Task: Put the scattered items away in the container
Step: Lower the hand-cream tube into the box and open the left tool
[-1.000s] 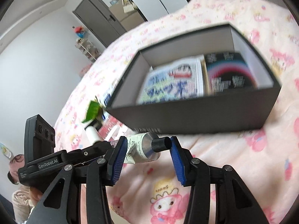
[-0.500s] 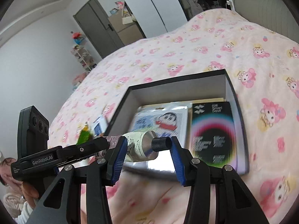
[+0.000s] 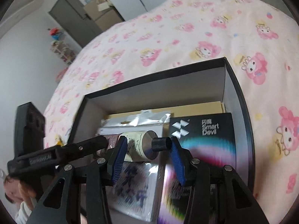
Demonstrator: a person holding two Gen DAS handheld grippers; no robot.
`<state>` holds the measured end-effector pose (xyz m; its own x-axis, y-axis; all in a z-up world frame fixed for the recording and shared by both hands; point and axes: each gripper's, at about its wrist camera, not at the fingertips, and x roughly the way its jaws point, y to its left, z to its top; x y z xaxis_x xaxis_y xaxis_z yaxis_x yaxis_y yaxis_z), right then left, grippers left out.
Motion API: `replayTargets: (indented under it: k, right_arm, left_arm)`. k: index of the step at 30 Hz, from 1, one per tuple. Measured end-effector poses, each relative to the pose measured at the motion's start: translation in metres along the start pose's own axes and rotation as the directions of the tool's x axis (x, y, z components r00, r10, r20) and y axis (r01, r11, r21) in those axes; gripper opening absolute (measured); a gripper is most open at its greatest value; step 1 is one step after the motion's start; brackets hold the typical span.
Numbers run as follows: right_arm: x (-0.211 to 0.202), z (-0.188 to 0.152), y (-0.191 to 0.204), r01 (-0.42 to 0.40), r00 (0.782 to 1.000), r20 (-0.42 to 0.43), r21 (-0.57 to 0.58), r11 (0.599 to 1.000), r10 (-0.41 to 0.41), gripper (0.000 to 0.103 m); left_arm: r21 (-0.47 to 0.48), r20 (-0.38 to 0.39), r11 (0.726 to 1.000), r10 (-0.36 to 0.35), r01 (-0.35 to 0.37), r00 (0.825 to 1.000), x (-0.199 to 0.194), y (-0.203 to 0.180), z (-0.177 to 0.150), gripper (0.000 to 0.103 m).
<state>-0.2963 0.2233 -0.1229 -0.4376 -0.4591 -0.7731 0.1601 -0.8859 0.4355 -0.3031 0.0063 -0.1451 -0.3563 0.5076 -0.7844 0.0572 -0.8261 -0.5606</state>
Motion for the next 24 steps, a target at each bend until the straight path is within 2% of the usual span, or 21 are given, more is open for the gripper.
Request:
replayTargets:
  k: [3, 6, 9, 12, 14, 15, 16, 18, 20, 22, 24]
  right_arm:
    - [0.018, 0.010, -0.007, 0.017, 0.999, -0.047, 0.036, 0.999, -0.015, 0.042]
    - [0.034, 0.014, -0.006, 0.047, 0.992, -0.116, 0.035, 0.998, -0.043, 0.043]
    - [0.041, 0.014, -0.002, 0.070, 0.986, -0.153, 0.006, 0.998, -0.068, 0.044]
    - [0.024, 0.015, -0.001, 0.115, 0.987, -0.107, -0.018, 0.993, -0.116, 0.044]
    - [0.009, 0.016, -0.003, 0.145, 0.987, -0.065, -0.025, 0.989, -0.146, 0.044]
    - [0.002, 0.017, -0.005, 0.156, 0.986, -0.052, -0.023, 0.987, -0.157, 0.044]
    - [-0.005, 0.015, -0.006, 0.171, 0.984, -0.041, -0.028, 0.985, -0.172, 0.044]
    - [-0.009, 0.010, -0.004, 0.195, 0.978, -0.060, -0.069, 0.978, -0.200, 0.044]
    - [-0.001, 0.005, 0.001, 0.208, 0.967, -0.123, -0.133, 0.969, -0.224, 0.044]
    - [0.009, 0.001, 0.004, 0.207, 0.954, -0.184, -0.179, 0.962, -0.239, 0.044]
    - [0.024, 0.002, 0.001, 0.202, 0.941, -0.238, -0.172, 0.964, -0.240, 0.044]
  left_arm:
    - [0.011, -0.031, 0.996, 0.094, -0.094, 0.995, 0.011, -0.006, 0.007, 0.056]
    - [0.055, -0.072, 0.973, 0.229, -0.225, 0.971, 0.022, -0.015, 0.014, 0.055]
    - [0.073, -0.039, 0.973, 0.224, -0.221, 0.974, 0.009, -0.023, 0.014, 0.056]
    - [0.140, 0.010, 0.958, 0.253, -0.252, 0.967, -0.007, -0.032, 0.005, 0.055]
    - [0.189, -0.021, 0.949, 0.260, -0.251, 0.965, -0.007, -0.037, -0.004, 0.050]
    - [0.212, -0.046, 0.946, 0.260, -0.244, 0.965, -0.006, -0.039, -0.010, 0.043]
    - [0.233, -0.074, 0.942, 0.263, -0.240, 0.962, -0.002, -0.041, -0.015, 0.042]
    - [0.267, -0.121, 0.935, 0.271, -0.232, 0.955, 0.006, -0.045, -0.023, 0.040]
    - [0.294, -0.166, 0.929, 0.282, -0.226, 0.945, 0.018, -0.050, -0.027, 0.040]
    - [0.296, -0.172, 0.924, 0.301, -0.242, 0.938, 0.028, -0.050, -0.026, 0.040]
    - [0.264, -0.178, 0.933, 0.297, -0.246, 0.938, 0.039, -0.045, -0.016, 0.039]
